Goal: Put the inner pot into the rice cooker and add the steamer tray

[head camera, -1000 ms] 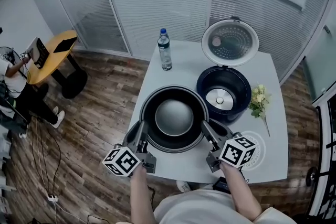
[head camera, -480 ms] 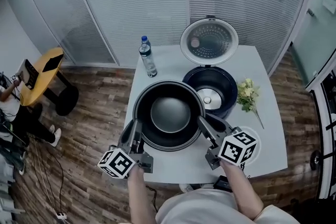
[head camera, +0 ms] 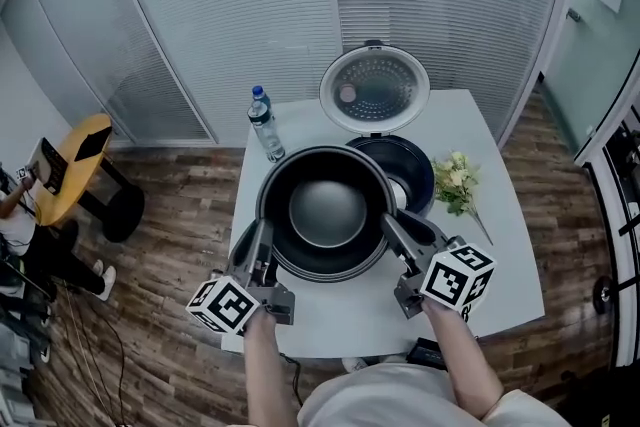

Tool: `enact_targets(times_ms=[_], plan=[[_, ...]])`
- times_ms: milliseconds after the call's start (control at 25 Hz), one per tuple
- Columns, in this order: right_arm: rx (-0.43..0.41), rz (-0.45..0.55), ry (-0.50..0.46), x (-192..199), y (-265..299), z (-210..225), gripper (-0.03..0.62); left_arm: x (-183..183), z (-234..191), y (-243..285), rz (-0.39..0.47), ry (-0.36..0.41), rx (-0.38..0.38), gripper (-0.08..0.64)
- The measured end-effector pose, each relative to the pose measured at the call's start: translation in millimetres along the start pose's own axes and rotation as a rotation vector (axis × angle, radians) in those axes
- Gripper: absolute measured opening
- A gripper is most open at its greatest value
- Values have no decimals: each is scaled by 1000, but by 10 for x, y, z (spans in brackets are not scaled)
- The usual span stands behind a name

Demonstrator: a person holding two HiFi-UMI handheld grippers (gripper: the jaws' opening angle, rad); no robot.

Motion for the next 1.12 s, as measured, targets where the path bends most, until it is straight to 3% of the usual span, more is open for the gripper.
enact_targets(times_ms=[520, 1120], plan=[[68, 53, -9, -300, -313, 347, 74, 115, 334, 518, -33, -12, 96, 46], [80, 61, 8, -490, -284, 725, 78, 186, 384, 1001, -44, -54, 116, 44]])
Point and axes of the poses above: the fingertips, and each gripper's own axes: y forward along the fingers, z to its right, x out of its underside, the point moved 2 cm from there along -y, backward along the fingers, and after that the axes turned 5 degrees about -z, right-handed, at the moved point
